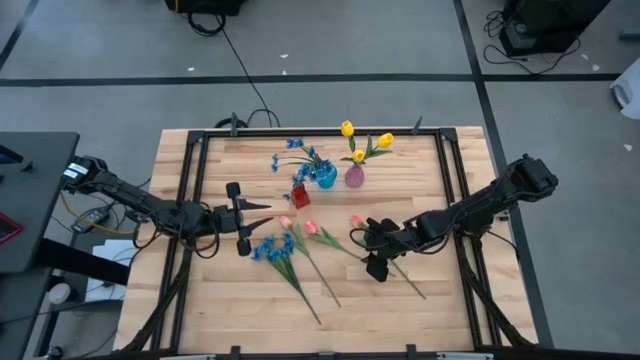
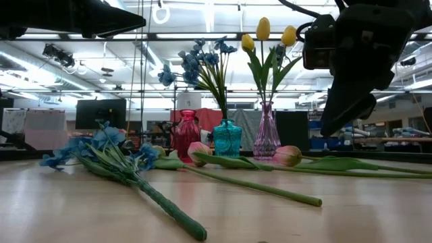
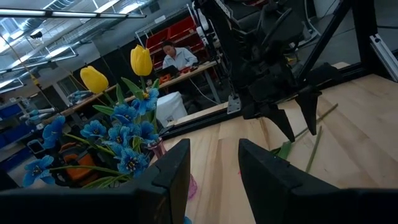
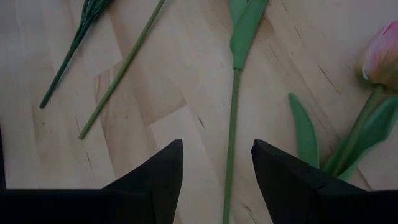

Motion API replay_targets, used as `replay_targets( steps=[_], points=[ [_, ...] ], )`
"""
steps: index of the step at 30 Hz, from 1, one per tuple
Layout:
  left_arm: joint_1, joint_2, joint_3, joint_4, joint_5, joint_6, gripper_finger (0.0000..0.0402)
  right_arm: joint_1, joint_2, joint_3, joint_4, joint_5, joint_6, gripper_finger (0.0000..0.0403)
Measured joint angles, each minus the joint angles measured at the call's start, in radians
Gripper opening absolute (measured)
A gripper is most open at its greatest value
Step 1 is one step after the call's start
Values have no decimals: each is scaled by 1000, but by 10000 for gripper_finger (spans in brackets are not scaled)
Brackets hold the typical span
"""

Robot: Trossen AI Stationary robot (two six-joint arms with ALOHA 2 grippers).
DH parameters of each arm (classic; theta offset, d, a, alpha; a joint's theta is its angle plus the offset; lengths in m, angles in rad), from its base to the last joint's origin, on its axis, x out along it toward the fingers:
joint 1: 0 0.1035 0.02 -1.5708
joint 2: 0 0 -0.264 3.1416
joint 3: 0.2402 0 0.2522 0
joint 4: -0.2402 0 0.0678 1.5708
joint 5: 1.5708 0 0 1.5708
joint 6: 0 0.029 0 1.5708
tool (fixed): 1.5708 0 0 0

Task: Sort flowers into vase by color
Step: Put the pink flower into the red vase

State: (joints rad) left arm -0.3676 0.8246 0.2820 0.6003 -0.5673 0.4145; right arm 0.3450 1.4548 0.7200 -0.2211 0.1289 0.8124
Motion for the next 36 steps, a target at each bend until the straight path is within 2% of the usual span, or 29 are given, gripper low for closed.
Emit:
replay_targets(
  steps=[21,30,33,36],
  points=[
    [0,0,0,0,0,0,142,0,-1,0,-1,6,1,203],
    [0,0,0,0,0,5,142,9,-1,4,85,-22,29,198],
    [3,0,0,16,0,31,142,40,13,51,22,7,30,190],
    [15,-1,0,41,0,50,142,77,59,131,-111,65,34,180]
  ],
)
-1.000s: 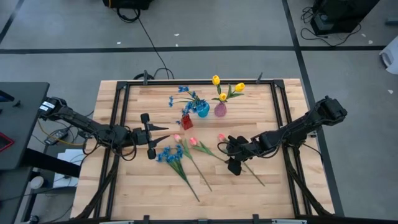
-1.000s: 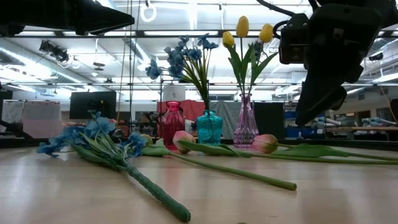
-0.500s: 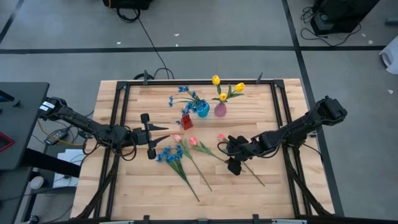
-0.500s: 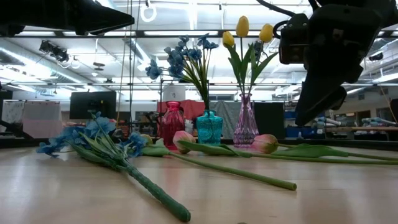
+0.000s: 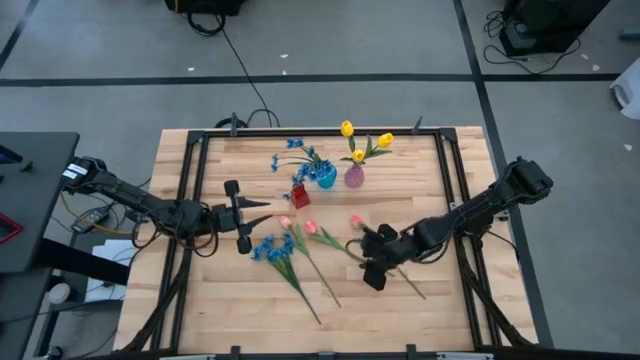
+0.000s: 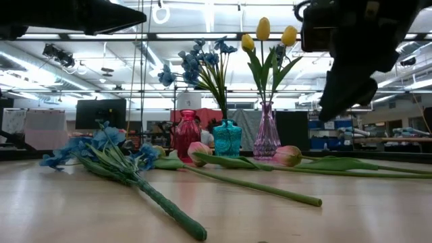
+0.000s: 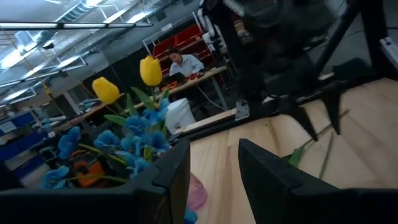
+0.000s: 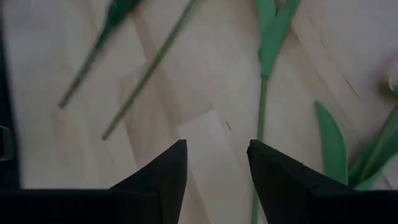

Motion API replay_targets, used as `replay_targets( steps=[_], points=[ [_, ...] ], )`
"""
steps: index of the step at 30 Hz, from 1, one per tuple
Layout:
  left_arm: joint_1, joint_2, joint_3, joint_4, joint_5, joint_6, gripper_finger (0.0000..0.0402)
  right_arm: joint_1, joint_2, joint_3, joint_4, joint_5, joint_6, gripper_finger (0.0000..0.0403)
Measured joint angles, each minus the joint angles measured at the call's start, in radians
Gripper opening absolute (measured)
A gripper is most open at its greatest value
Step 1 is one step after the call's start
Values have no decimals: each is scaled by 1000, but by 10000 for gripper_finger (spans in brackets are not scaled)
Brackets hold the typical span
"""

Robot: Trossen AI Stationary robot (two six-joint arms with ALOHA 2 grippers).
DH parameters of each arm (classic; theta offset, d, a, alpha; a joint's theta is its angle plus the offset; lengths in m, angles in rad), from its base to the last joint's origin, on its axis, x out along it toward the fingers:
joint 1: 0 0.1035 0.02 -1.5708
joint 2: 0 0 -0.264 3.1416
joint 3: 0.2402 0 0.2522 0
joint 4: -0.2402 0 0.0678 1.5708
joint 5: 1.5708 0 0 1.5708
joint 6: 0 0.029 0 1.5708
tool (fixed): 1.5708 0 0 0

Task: Sort flowers into vase by color
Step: Put the pink flower into the red vase

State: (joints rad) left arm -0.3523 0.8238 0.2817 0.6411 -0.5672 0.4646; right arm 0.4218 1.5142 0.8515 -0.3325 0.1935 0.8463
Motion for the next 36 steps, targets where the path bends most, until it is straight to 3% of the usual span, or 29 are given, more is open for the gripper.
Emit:
replay_targets(
  steps=[5,9,22,27,36],
  points=[
    [26,0,0,9,1,22,142,20,92,128,-294,27,114,165],
    [34,1,0,18,3,25,142,-16,136,135,-430,-40,188,161],
    [34,1,0,19,4,24,142,-158,171,111,-432,-65,56,154],
    [34,1,0,13,4,-10,142,-204,171,54,-383,-125,49,143],
    [34,1,0,-11,4,-43,142,-219,166,-1,-305,-158,41,89]
  ],
)
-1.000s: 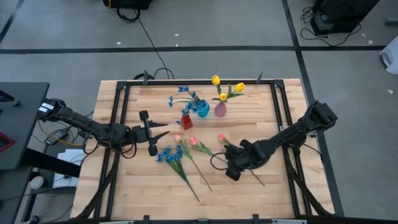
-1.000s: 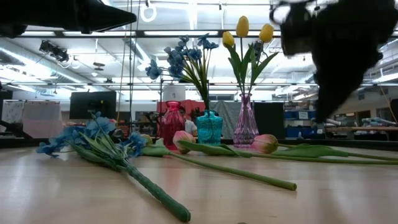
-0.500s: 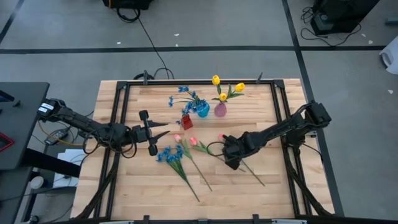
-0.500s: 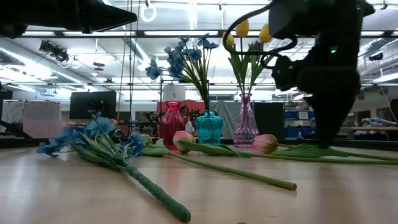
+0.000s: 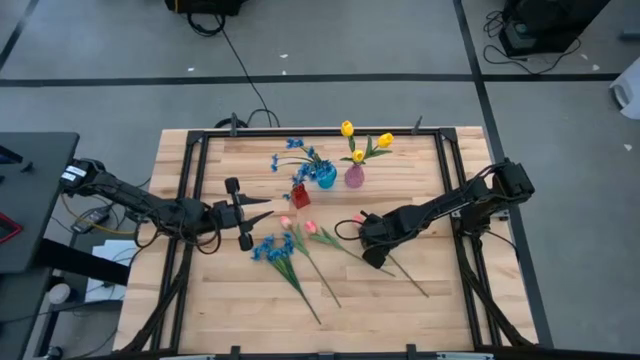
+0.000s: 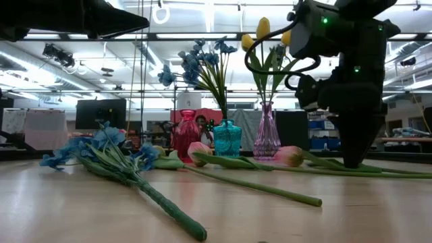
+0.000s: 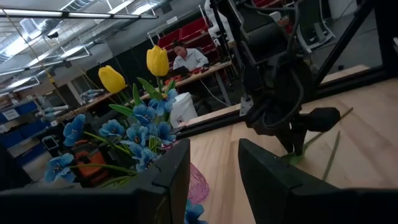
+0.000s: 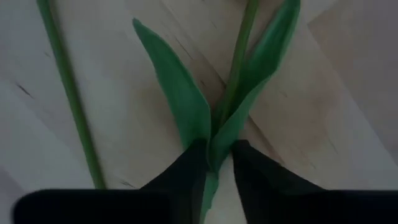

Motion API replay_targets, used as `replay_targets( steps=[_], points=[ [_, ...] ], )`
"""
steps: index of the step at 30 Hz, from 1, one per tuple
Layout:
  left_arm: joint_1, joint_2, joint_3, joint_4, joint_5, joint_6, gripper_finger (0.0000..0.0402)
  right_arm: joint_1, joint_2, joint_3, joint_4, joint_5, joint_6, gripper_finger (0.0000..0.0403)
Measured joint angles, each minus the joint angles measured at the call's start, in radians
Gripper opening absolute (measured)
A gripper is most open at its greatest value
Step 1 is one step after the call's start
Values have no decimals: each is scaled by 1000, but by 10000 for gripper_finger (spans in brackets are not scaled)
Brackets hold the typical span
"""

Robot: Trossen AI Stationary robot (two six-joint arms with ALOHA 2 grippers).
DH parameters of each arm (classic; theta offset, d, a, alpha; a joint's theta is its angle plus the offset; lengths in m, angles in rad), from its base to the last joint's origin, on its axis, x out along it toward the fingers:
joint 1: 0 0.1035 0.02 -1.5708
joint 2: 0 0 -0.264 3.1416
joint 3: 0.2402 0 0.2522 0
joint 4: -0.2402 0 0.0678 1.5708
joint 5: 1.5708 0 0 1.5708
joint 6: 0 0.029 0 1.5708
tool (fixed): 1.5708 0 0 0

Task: Sort flowers into vase by color
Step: Put the pink flower into the red vase

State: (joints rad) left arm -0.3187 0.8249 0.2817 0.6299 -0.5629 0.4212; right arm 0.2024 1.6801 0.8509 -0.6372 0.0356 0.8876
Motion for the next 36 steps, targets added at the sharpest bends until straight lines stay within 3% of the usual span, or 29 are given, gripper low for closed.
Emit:
replay_targets(
  steps=[6,11,16,21,28,36],
  points=[
    [0,0,0,-1,0,-34,142,0,-8,2,13,-3,-2,13],
    [0,0,0,0,14,-85,142,0,-88,21,9,57,-33,18],
    [0,38,0,85,157,-114,142,1,-225,29,97,166,-112,9],
    [0,140,0,210,200,-136,142,14,-300,30,365,237,-340,9],
    [3,308,0,435,201,-178,142,24,-264,32,910,258,-714,10],
    [10,421,32,527,202,-248,142,7,-167,31,1200,252,-911,10]
  ],
)
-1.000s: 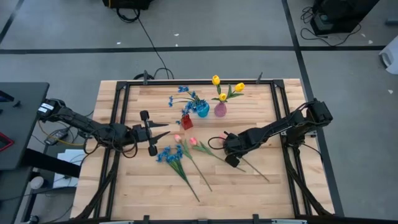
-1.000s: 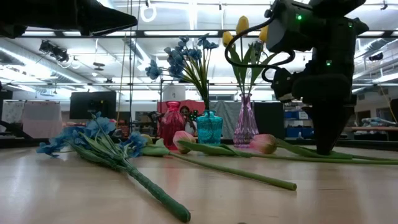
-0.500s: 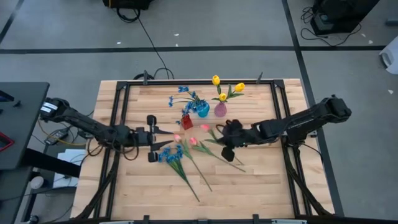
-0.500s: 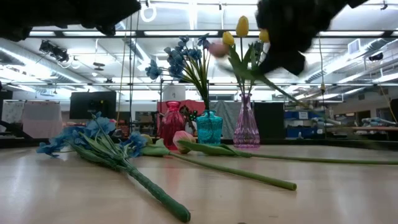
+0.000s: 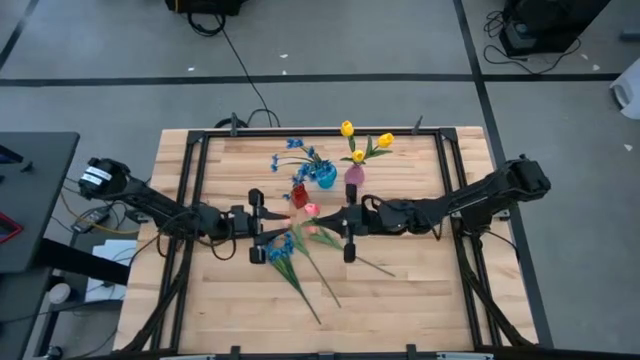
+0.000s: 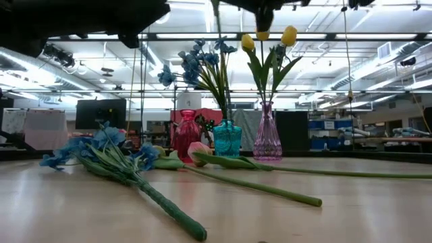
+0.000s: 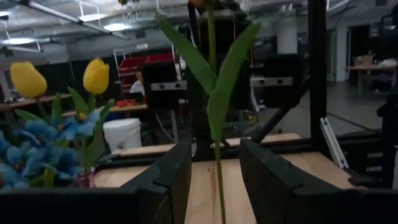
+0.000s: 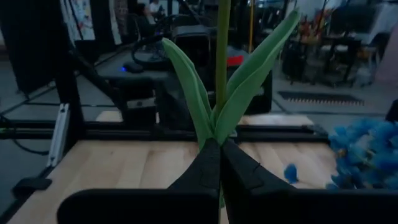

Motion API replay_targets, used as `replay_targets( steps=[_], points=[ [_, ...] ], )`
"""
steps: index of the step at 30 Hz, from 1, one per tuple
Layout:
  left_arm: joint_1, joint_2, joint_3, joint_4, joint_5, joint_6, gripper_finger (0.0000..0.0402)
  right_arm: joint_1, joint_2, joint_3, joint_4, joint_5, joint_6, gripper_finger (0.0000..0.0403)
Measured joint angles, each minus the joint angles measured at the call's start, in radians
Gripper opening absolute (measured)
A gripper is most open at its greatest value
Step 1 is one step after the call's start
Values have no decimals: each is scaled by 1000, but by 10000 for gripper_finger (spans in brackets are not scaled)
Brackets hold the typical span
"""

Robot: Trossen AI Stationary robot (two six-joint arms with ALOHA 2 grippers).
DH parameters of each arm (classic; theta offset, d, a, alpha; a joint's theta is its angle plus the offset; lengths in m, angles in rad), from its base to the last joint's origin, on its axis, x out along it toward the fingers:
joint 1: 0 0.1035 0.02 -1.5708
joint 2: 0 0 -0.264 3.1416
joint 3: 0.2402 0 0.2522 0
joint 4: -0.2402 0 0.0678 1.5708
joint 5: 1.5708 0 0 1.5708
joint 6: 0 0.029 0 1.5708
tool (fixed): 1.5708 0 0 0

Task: Sort flowers into vase by color
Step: Put the pink flower into the red vase

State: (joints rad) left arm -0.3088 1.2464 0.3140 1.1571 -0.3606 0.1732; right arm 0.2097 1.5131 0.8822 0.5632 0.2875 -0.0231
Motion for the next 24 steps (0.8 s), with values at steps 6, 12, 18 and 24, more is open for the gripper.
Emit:
replay_targets(
  steps=[6,12,18,24],
  points=[
    [14,103,98,-95,-5,-5,142,-32,41,48,16,-21,-37,10],
    [26,166,140,-104,-111,-16,142,-44,41,96,-48,-48,-51,11],
    [34,188,159,-90,-114,-46,142,-43,41,96,-66,-63,-51,11],
    [41,228,197,-74,-55,-51,142,-43,64,96,-38,-72,-71,11]
  ],
)
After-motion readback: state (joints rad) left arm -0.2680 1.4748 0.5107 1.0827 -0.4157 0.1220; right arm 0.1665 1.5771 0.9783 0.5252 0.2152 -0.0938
